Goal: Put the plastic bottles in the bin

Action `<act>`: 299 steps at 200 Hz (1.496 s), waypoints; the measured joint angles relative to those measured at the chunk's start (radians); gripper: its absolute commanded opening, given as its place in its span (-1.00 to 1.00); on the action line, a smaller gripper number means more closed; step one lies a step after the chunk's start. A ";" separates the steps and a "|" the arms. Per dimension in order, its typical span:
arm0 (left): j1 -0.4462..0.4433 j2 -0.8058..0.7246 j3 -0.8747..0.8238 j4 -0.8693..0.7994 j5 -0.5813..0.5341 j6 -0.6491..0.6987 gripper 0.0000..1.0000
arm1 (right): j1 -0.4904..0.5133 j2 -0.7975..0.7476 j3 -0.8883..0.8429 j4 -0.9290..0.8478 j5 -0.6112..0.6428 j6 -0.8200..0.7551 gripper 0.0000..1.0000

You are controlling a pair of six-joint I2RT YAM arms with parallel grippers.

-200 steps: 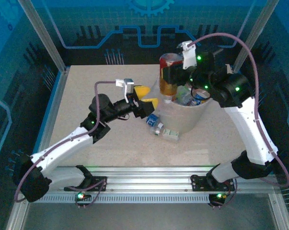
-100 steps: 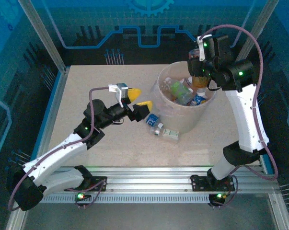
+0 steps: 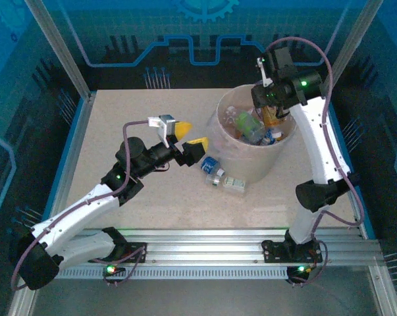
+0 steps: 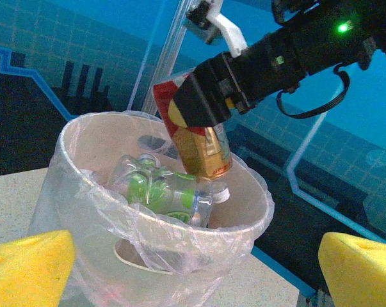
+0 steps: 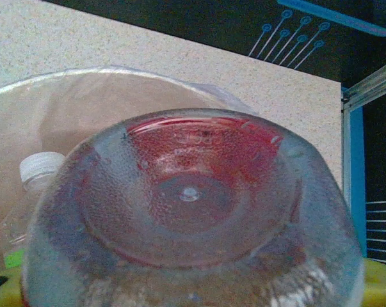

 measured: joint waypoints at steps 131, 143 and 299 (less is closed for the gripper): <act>0.000 0.006 0.000 -0.008 -0.036 0.003 0.98 | -0.002 0.113 0.124 -0.032 -0.038 -0.029 0.71; 0.000 0.009 0.000 -0.010 -0.044 0.003 0.98 | -0.002 0.112 0.124 -0.026 -0.066 -0.031 0.62; 0.002 0.051 0.014 -0.203 -0.256 -0.009 0.98 | -0.052 0.032 -0.076 0.094 -0.187 0.002 0.60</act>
